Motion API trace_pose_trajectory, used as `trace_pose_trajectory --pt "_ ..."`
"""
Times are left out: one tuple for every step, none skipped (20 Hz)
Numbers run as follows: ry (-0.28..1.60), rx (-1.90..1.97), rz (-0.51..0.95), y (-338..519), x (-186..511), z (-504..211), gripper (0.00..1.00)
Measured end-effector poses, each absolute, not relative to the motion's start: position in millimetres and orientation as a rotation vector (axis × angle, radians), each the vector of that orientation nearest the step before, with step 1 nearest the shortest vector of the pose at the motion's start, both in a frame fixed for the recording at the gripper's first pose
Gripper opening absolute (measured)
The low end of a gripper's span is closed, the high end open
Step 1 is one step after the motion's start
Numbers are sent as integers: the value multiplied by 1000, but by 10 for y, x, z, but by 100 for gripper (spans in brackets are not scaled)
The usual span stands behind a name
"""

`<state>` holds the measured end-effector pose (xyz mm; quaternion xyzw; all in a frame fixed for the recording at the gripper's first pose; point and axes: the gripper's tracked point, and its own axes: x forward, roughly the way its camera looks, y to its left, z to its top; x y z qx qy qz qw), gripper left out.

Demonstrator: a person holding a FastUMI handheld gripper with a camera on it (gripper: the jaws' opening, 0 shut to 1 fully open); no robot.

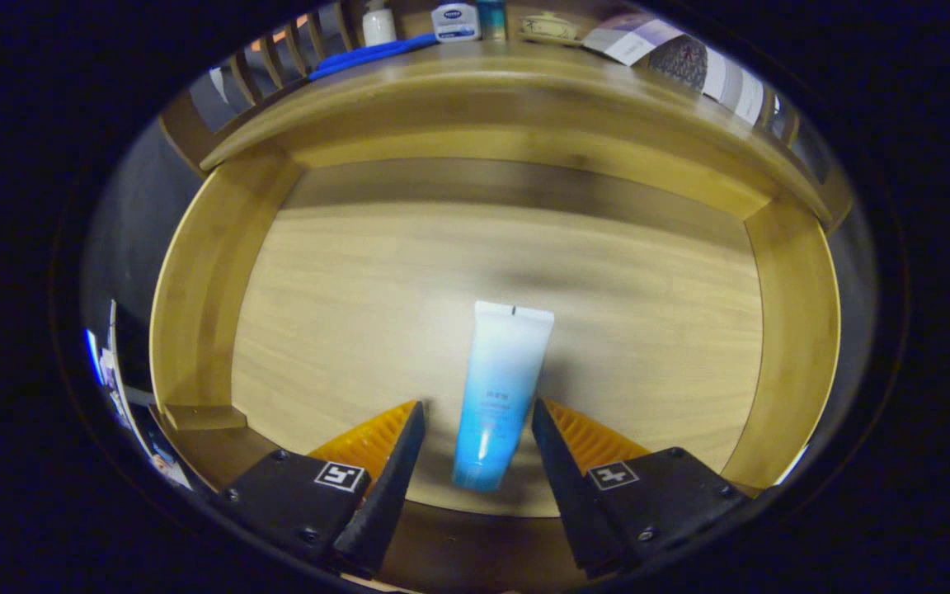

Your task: Pull open the drawer, take out the items inside it, and place them on the countertop above the cabinet.

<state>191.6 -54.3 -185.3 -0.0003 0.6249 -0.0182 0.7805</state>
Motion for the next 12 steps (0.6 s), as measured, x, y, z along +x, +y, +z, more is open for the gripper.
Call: trace_pose_trajectory --pt "1352 2 -47 -546 1920 -1864 82" --pt "1350 2 -50 -563 1917 -1881 73" --pt "1350 7 -56 -580 1918 -1890 70" --pt "1341 13 -66 -605 1925 -1898 66" --pt "1338 19 -77 -631 1925 -1885 62" --pt "1335 33 -78 -632 1926 -1865 57" --pt "1330 34 -74 -639 1931 -1903 53" --pt "1327 46 -72 -633 1908 -1886 51" --pt "1323 59 -72 -631 1908 -1885 49" --pt "1310 65 -73 -632 1911 -1856 47" --pt "1293 62 -70 -627 1919 -1816 47" --pt "1277 57 -65 -613 1920 -1768 46"
